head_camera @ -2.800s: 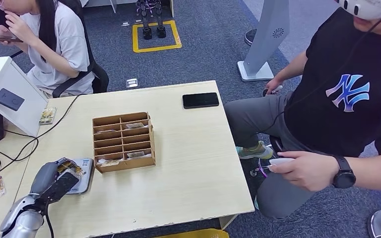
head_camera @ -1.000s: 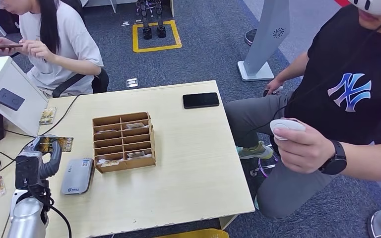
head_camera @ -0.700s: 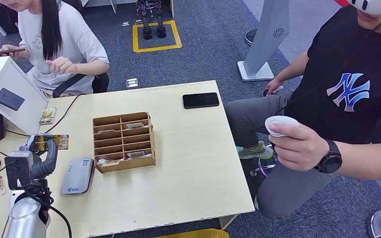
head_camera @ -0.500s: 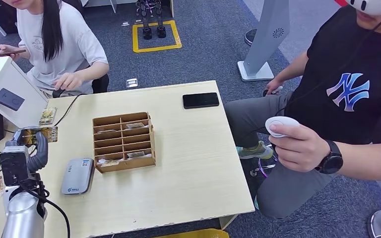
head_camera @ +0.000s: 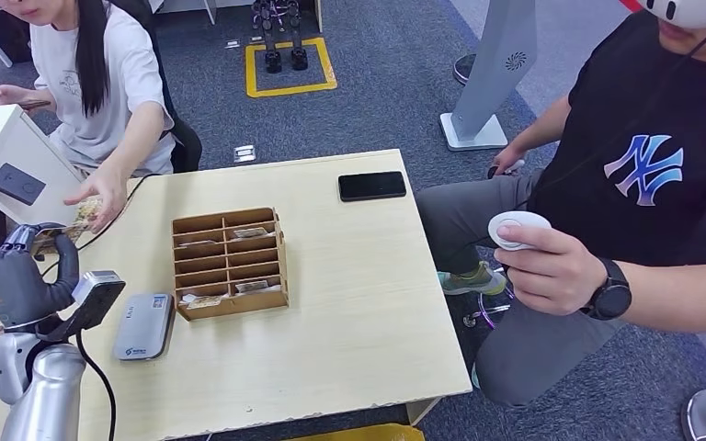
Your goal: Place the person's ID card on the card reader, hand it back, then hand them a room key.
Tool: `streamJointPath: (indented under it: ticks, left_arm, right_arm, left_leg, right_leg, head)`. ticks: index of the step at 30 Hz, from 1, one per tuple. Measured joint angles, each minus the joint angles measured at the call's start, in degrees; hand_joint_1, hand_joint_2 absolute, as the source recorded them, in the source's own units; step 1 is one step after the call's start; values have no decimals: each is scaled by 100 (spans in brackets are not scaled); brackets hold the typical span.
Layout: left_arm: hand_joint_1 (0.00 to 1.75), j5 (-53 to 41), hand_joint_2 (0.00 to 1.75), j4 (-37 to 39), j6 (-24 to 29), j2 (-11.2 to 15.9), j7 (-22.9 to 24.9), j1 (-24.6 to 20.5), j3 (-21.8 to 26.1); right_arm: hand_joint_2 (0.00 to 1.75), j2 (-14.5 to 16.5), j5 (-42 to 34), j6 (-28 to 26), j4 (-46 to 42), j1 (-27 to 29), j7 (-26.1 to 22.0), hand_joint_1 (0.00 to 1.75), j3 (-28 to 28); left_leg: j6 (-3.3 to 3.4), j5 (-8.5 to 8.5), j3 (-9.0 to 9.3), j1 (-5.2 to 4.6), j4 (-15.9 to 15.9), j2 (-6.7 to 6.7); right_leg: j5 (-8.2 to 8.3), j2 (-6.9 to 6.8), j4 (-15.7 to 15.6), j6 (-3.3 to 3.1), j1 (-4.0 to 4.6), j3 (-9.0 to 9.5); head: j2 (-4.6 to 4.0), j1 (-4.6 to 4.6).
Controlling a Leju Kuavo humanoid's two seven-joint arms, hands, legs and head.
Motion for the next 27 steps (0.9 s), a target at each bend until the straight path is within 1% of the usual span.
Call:
streamJointPath:
  ticks: [8,19,23,27]
  left_arm:
    - [175,-39,175,50,28,5,-28,-8,-9]
    - [175,-697,175,49,43,-20,-158,-6,6]
    - [0,-684,175,49,42,-41,-190,-6,12]
    - [0,-380,175,50,37,-36,-152,-7,9]
  right_arm:
    - [175,2,0,2,5,-3,-1,0,19]
    - [175,8,70,26,8,-3,1,0,19]
    - [175,13,70,26,8,-3,3,0,19]
    - [175,15,77,26,8,-3,3,0,19]
  left_leg:
    - [0,0,-1,-1,0,0]
    - [0,0,-1,0,0,0]
    - [0,-1,-3,0,0,0]
    - [1,-1,-3,0,0,0]
  right_leg:
    - [0,0,0,0,0,0]
    - [0,0,0,0,0,0]
    - [0,0,0,0,0,0]
    - [-1,0,0,0,0,-1]
  head:
    - [0,2]
    - [0,1]
    - [0,2]
    - [0,1]
